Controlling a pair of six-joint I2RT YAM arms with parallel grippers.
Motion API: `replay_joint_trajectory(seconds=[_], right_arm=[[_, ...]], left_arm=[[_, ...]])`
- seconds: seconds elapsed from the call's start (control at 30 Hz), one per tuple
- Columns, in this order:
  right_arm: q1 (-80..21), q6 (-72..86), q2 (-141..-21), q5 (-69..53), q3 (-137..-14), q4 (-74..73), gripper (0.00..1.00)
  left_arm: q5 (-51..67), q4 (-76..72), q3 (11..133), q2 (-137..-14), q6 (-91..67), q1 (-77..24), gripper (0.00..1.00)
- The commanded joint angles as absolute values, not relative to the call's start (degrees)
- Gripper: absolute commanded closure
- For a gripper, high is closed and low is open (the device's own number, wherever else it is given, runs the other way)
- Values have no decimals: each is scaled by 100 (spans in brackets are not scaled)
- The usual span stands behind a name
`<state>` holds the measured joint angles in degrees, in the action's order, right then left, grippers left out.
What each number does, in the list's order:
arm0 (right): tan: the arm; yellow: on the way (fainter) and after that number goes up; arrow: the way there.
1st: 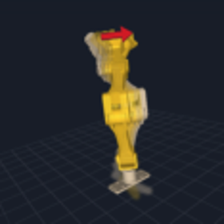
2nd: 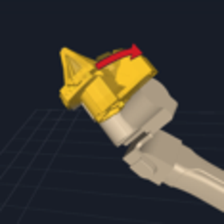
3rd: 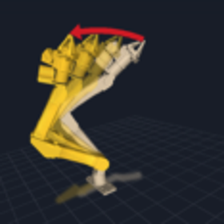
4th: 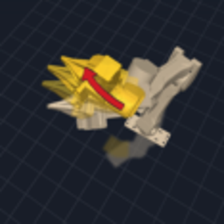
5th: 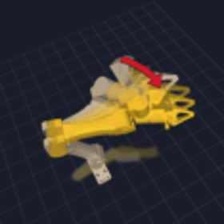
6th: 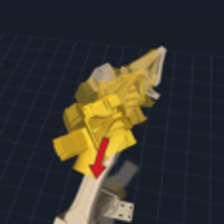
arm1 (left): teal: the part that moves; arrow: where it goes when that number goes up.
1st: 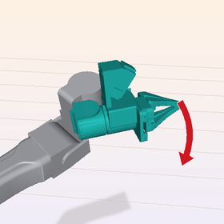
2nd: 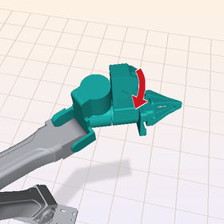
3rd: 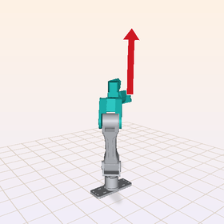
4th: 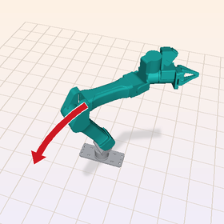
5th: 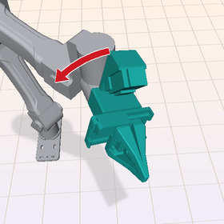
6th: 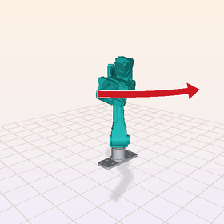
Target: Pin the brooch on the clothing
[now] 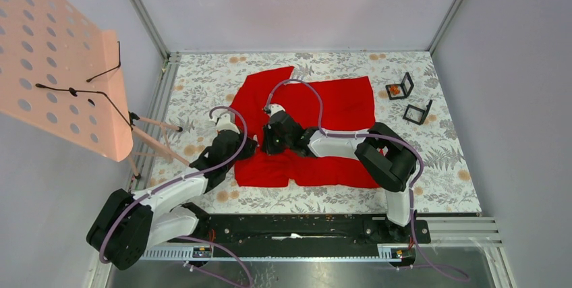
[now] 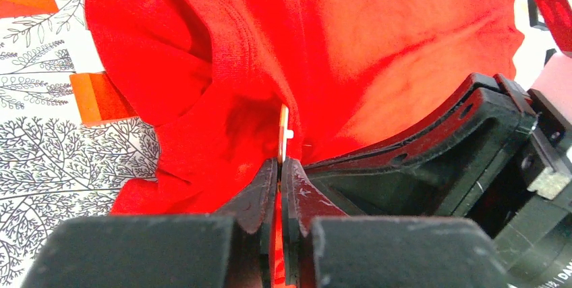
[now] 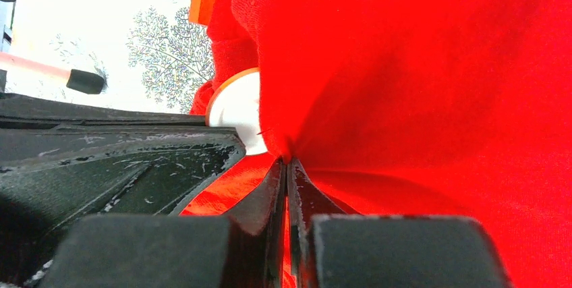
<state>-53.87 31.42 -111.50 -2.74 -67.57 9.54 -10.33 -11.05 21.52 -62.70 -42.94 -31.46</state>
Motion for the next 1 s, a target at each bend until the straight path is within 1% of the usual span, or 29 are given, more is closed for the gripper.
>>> replay_joint_trajectory(seconds=[0.0, 0.1, 0.13, 0.23, 0.3, 0.37, 0.53, 0.67, 0.73, 0.87, 0.97], right_arm=[[-5376, 3189, -11172, -488, -6780, 945, 100], [-5374, 3146, -11104, -512, -6748, 958, 99], [-5375, 3109, -11045, -496, -6712, 958, 97], [-5334, 2953, -10750, -396, -6554, 951, 82], [-5278, 2848, -10492, -329, -6366, 956, 70], [-5192, 2759, -10228, -305, -6139, 986, 60], [-4909, 2583, -9581, -412, -5335, 1258, 54], [-4541, 2564, -9238, -1193, -4719, 1980, 42], [-4384, 2484, -9181, -1527, -4587, 2216, 39], [-4108, 2443, -9232, -2582, -4446, 2922, 36], [-4010, 2288, -9293, -3025, -4542, 3048, 36]], left_arm=[[-948, -1822, 2105, -5988, -4327, -3162, 100], [-874, -1872, 2060, -5907, -4309, -3155, 100], [-860, -1853, 2057, -5892, -4295, -3154, 100], [-774, -1737, 2057, -5834, -4245, -3127, 100], [-620, -1683, 2068, -5802, -4170, -3091, 100], [-449, -1580, 2115, -5782, -4099, -3023, 100], [267, -1441, 2176, -5700, -3978, -2755, 100], [873, -1351, 2284, -5668, -3808, -2574, 100], [1205, -1362, 2309, -5629, -3681, -2496, 100], [1748, -1129, 2456, -5544, -3365, -2382, 100], [1928, -1013, 2479, -5428, -3309, -2294, 100]])
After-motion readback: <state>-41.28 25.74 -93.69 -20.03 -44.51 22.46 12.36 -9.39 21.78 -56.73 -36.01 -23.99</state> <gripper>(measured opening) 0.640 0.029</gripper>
